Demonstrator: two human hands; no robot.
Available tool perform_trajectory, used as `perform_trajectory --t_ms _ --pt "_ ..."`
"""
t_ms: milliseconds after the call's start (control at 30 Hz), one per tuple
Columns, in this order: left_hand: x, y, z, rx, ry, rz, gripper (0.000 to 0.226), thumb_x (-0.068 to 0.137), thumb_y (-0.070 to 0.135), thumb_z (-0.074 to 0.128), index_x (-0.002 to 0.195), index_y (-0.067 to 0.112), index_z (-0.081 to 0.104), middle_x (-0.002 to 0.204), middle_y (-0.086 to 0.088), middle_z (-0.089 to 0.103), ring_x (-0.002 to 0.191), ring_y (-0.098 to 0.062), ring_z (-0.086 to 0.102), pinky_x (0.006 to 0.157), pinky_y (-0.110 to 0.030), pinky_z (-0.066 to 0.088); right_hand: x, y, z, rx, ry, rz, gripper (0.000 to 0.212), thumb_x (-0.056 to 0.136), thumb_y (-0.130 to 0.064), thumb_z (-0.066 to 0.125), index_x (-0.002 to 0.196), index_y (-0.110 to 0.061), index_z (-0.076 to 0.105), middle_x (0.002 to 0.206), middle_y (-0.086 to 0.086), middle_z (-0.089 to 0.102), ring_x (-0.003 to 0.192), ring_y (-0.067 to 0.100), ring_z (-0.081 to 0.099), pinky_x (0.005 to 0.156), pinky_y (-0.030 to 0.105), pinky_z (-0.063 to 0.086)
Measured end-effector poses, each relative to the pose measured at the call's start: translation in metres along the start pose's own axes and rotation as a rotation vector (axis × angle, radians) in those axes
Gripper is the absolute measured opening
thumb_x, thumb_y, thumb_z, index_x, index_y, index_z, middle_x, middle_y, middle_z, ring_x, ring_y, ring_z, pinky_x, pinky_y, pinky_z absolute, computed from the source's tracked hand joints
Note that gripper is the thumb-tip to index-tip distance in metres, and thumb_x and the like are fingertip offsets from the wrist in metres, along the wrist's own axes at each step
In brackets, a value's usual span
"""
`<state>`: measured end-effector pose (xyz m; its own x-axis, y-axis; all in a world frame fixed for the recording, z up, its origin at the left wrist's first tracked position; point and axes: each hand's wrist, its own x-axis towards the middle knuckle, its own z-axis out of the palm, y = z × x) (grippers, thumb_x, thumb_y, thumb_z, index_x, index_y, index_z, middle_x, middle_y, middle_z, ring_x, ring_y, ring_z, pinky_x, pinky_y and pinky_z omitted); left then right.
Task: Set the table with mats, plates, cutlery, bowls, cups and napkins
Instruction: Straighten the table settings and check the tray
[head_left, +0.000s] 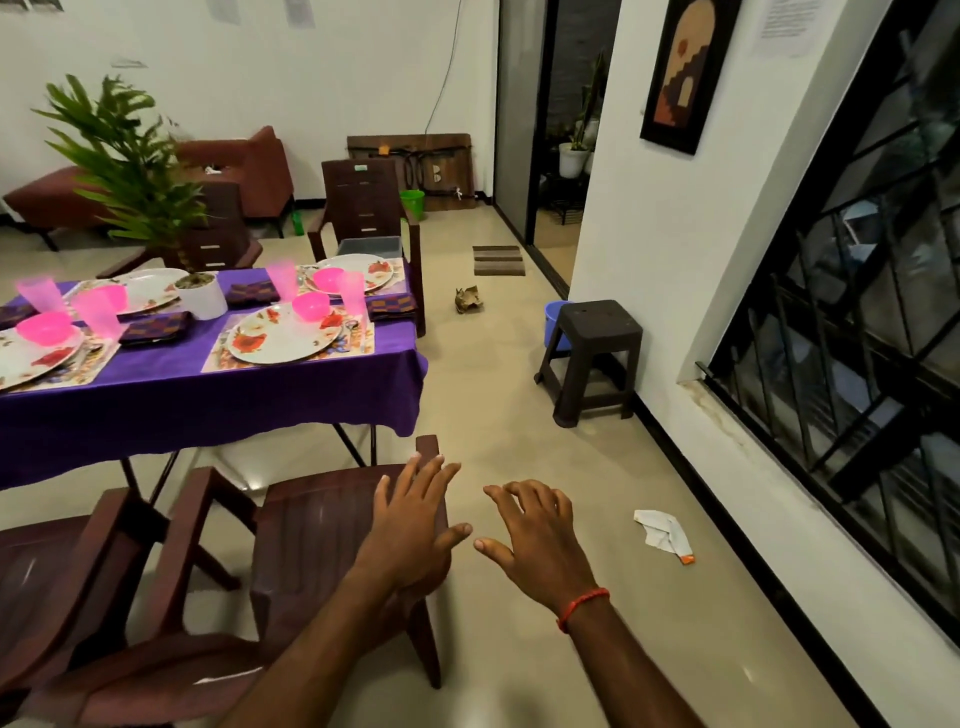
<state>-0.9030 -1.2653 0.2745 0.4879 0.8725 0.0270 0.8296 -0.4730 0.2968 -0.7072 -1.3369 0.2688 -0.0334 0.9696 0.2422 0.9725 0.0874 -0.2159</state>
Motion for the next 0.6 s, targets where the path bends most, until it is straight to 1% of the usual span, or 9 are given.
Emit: perform_trajectory --t_ms 100,133,200,233,267,367,500,600 --pt "0.022 0.021 0.009 -0.015 -0.005 -0.012 0.084 0.095 0.072 0.039 0.163 0.035 0.007 0.172 0.006 0.001 0.158 -0.019 -0.012 0.125 -0.058 -0.001 0.008 0.032 -0.001 0.001 -0.032 0.009 0.063 0.088 -0.07 0.05 0.14 -0.035 0.045 0.135 -0.003 0.054 0.126 0.019 0.047 0.106 0.039 0.035" --pt "0.029 0.025 0.013 -0.008 -0.009 -0.017 0.086 0.092 0.078 0.032 0.163 0.035 0.006 0.172 0.006 0.0 0.158 -0.019 -0.013 0.125 -0.058 -0.001 0.012 0.041 0.001 -0.001 -0.044 0.009 0.062 0.088 -0.069 0.052 0.14 -0.035 0.045 0.136 -0.003 0.054 0.127 0.019 0.047 0.106 0.039 0.035" --pt "0.042 0.028 0.02 0.003 -0.006 -0.018 0.097 0.081 0.089 0.011 0.162 0.037 0.004 0.172 0.007 -0.001 0.157 -0.018 -0.014 0.124 -0.057 -0.001 0.022 0.054 0.005 0.006 -0.055 0.001 0.062 0.088 -0.068 0.055 0.14 -0.035 0.046 0.135 -0.002 0.055 0.126 0.02 0.048 0.105 0.04 0.036" --pt "0.049 0.028 0.023 0.005 -0.005 -0.021 0.102 0.076 0.091 0.002 0.162 0.037 0.004 0.172 0.008 -0.001 0.157 -0.018 -0.014 0.124 -0.057 -0.001 0.028 0.059 0.007 0.008 -0.058 -0.001 0.062 0.087 -0.068 0.056 0.139 -0.035 0.046 0.134 -0.002 0.056 0.125 0.02 0.049 0.105 0.04 0.037" --pt "0.056 0.027 0.026 0.008 -0.002 -0.024 0.104 0.073 0.092 -0.002 0.162 0.038 0.004 0.172 0.008 -0.002 0.157 -0.018 -0.015 0.124 -0.057 -0.001 0.035 0.063 0.009 0.012 -0.054 -0.006 0.062 0.087 -0.068 0.056 0.138 -0.035 0.047 0.133 -0.002 0.056 0.124 0.02 0.05 0.104 0.04 0.038" --pt "0.09 0.021 0.038 -0.013 0.016 -0.035 0.102 0.075 0.092 0.0 0.162 0.038 0.006 0.172 0.008 0.001 0.158 -0.017 -0.014 0.124 -0.058 0.0 0.065 0.082 0.017 0.017 -0.059 -0.015 0.061 0.087 -0.067 0.057 0.138 -0.035 0.047 0.134 -0.001 0.057 0.124 0.02 0.05 0.104 0.041 0.039" --pt "0.146 0.011 0.052 -0.048 0.001 -0.043 0.091 0.085 0.088 0.02 0.161 0.039 0.01 0.171 0.01 0.006 0.158 -0.017 -0.011 0.124 -0.061 0.004 0.109 0.109 0.027 0.0 -0.081 -0.026 0.062 0.087 -0.064 0.059 0.14 -0.034 0.046 0.136 0.0 0.055 0.127 0.022 0.049 0.106 0.043 0.037" --pt "0.188 0.011 0.058 -0.051 -0.007 -0.042 0.085 0.088 0.083 0.026 0.16 0.039 0.012 0.171 0.009 0.009 0.158 -0.019 -0.009 0.123 -0.063 0.007 0.141 0.132 0.031 -0.017 -0.133 -0.029 0.064 0.088 -0.064 0.06 0.142 -0.035 0.044 0.14 0.0 0.053 0.131 0.021 0.046 0.109 0.044 0.034"
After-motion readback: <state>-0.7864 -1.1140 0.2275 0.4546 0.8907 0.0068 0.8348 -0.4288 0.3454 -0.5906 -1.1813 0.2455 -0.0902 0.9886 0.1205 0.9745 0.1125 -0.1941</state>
